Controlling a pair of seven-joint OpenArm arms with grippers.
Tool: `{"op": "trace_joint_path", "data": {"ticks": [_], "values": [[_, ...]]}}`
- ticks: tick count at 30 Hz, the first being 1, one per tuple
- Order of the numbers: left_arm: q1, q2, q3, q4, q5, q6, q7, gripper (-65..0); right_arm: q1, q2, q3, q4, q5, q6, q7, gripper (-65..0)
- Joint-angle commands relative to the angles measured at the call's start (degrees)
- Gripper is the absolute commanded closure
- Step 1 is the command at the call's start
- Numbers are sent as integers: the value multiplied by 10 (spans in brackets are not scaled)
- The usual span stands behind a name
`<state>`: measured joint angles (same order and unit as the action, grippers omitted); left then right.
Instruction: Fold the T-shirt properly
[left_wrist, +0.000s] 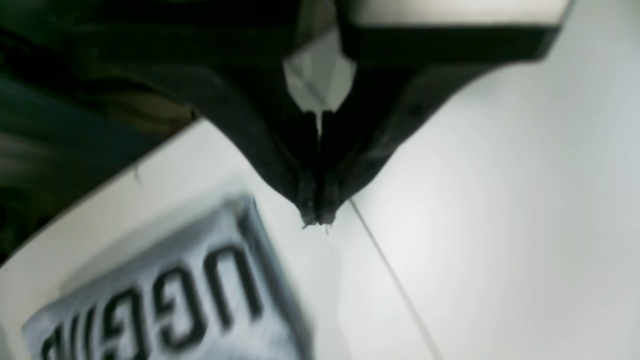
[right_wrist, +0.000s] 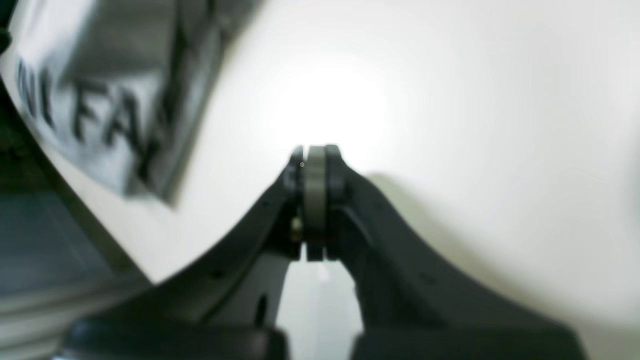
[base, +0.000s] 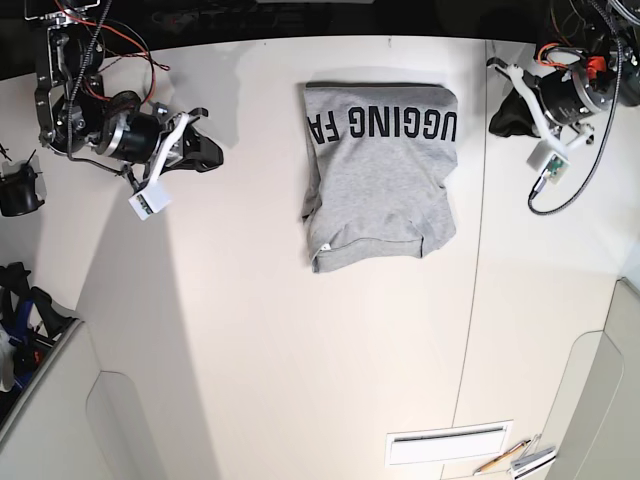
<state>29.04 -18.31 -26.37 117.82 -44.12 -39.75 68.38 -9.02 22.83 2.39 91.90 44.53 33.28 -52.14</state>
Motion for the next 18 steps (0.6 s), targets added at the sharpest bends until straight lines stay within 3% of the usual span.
{"op": "trace_joint_path", "data": {"ticks": [1,18], "values": [[17,-8,-9,12,-10,-3,-7,0,-4,10,3,14,17,7,7,0],[249,-19,-26,12,-23,-3,40,0,-162,89,2,76,60,12,-21,0]]}}
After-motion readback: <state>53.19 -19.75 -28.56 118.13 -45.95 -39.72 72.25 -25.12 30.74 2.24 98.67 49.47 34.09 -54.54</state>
